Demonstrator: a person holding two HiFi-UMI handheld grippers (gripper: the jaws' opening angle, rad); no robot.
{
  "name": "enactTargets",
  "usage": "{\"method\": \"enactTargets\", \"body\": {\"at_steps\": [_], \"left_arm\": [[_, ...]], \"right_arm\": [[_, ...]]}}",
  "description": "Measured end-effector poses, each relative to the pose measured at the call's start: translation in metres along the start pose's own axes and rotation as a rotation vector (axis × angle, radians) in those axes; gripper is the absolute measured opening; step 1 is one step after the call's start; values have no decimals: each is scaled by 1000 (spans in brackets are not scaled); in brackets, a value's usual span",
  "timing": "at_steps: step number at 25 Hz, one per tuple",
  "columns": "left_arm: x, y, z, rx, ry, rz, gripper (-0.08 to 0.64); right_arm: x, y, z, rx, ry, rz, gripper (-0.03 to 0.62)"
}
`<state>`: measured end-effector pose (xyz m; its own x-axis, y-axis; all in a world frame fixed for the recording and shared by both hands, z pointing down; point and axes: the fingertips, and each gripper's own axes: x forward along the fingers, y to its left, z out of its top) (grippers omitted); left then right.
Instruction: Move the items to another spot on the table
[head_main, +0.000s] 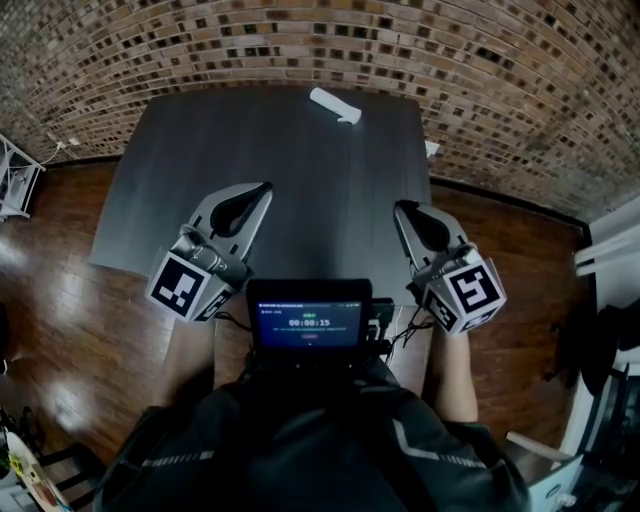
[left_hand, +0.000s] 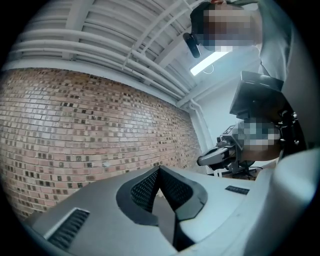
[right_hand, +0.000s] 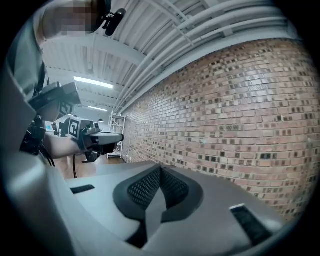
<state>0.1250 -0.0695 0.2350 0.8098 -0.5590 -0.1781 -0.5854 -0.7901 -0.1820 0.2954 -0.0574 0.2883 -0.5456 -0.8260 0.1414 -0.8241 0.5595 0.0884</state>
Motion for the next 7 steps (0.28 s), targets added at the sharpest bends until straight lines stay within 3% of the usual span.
{"method": "enactTargets", "body": {"at_steps": [7], "left_arm": [[0, 5, 11, 22, -25, 15, 3]], "right_arm": [[-3, -5, 1, -23, 12, -16, 0]]}}
